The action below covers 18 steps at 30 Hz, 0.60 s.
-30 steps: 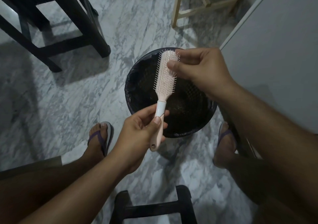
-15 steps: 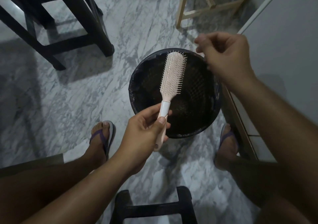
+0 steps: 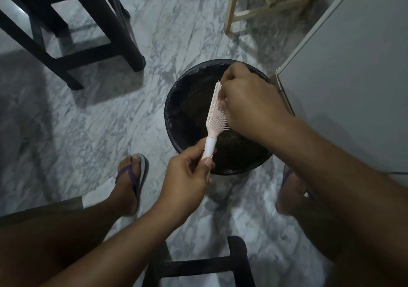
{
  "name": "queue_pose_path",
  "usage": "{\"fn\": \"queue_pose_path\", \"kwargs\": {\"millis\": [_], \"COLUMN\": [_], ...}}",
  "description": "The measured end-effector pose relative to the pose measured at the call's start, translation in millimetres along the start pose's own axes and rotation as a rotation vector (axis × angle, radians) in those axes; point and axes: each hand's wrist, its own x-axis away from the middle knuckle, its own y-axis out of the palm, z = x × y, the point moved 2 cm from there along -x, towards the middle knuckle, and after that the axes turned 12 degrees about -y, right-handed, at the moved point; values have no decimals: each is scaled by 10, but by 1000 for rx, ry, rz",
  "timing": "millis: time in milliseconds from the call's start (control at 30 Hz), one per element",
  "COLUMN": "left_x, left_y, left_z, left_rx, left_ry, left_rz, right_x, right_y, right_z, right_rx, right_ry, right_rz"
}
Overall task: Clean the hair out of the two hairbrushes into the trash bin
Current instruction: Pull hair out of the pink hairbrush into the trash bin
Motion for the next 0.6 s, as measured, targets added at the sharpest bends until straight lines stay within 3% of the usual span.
{"fn": "queue_pose_path", "kwargs": {"millis": [100,200,267,433,600], "left_x": [4,22,23,14,-10], "left_y": [48,83,85,42,13], "left_z": [-49,-60,-48,-18,51], "left_rx": [42,102,106,82,58], "left_ry": [-60,-95,-80,-56,-20], "left_rz": [-29,-64,-81,-77,-77], "right_x": [-33,-48,-28,7,-10], "right_y": [55,-55,-182,-140,-97], "right_z": [58,238,358,425,401], "right_rx": [-101,-536,-687,-313,-200], "right_ry": [37,230,292,114,78], "right_rz": [4,90,159,66,136]}}
